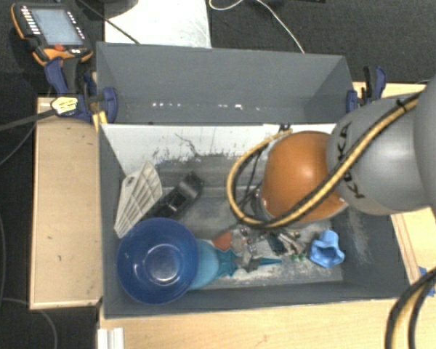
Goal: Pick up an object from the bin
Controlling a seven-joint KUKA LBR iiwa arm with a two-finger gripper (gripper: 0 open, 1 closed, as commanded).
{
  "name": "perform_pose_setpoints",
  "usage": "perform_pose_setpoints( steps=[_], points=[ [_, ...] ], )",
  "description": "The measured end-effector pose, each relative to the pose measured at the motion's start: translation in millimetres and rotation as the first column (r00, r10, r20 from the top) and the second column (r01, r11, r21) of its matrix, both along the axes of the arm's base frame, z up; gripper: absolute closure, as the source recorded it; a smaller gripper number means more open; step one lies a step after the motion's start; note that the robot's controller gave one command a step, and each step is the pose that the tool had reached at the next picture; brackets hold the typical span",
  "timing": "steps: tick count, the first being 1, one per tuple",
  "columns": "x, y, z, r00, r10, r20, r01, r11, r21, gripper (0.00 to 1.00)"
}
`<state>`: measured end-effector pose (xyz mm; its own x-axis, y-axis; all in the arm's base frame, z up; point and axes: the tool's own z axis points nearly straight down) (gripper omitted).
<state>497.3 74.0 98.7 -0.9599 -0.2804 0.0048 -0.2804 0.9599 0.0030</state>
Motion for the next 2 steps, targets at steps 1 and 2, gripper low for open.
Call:
perform_pose_setpoints(
  steps=[1, 2],
  points=[
    [14.8, 12.8, 25.0, 1.000, -0.010, 0.005, 0.010, 1.000, 0.002, 1.00],
    [23.0, 8.3, 32.6, 0.999, 0.033, 0.004, -0.033, 0.999, 0.001, 1.00]
  ],
)
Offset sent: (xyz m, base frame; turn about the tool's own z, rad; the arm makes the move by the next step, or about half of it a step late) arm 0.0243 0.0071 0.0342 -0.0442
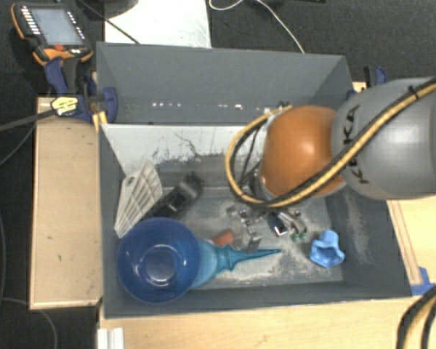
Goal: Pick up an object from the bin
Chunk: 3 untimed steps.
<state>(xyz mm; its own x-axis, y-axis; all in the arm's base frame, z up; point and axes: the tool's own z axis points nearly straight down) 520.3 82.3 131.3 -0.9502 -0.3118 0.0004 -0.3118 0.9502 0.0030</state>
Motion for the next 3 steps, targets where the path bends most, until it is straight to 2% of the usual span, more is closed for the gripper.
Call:
perform_pose_setpoints(
  steps=[1, 2, 3],
  points=[
    [14.8, 7.0, 74.6, 0.999, 0.035, 0.013, -0.035, 0.999, 0.002, 1.00],
    [47.4, 19.5, -19.6, 1.000, 0.024, 0.002, -0.024, 1.000, 0.002, 0.00],
    [47.4, 19.4, -19.6, 1.000, 0.022, 0.002, -0.022, 1.000, 0.002, 0.00]
  ],
)
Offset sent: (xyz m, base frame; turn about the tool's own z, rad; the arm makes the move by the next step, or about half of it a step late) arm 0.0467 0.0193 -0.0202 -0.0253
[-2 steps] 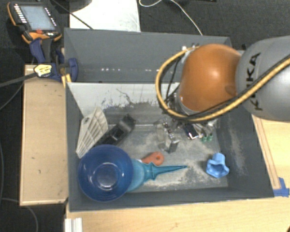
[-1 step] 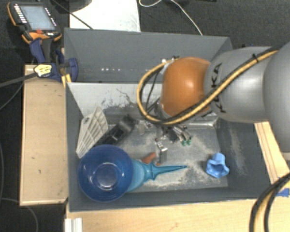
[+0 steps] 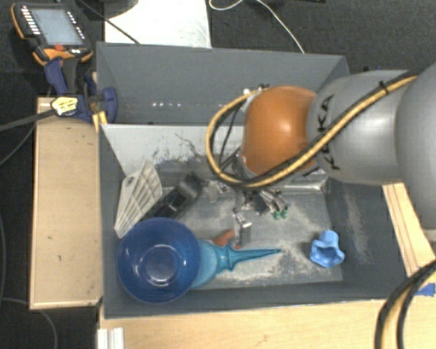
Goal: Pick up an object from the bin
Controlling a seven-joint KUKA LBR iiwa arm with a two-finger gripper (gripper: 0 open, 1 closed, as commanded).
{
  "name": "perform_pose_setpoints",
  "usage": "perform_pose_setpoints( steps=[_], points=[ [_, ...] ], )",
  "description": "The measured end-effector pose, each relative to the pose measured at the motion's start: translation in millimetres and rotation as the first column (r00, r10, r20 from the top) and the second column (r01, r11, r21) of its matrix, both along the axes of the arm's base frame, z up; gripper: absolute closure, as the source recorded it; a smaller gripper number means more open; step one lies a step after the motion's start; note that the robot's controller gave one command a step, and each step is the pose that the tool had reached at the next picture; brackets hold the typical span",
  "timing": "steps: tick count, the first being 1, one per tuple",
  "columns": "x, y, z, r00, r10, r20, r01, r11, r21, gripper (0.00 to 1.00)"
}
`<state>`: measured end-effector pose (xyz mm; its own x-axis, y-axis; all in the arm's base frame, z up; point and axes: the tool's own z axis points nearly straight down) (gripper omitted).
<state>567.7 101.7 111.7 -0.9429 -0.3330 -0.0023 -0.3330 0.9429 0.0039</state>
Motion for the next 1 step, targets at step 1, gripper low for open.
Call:
perform_pose_setpoints(
  steps=[1],
  points=[
    [-13.3, -8.8, -26.5, 0.997, 0.082, 0.005, -0.082, 0.997, 0.001, 0.00]
  ],
)
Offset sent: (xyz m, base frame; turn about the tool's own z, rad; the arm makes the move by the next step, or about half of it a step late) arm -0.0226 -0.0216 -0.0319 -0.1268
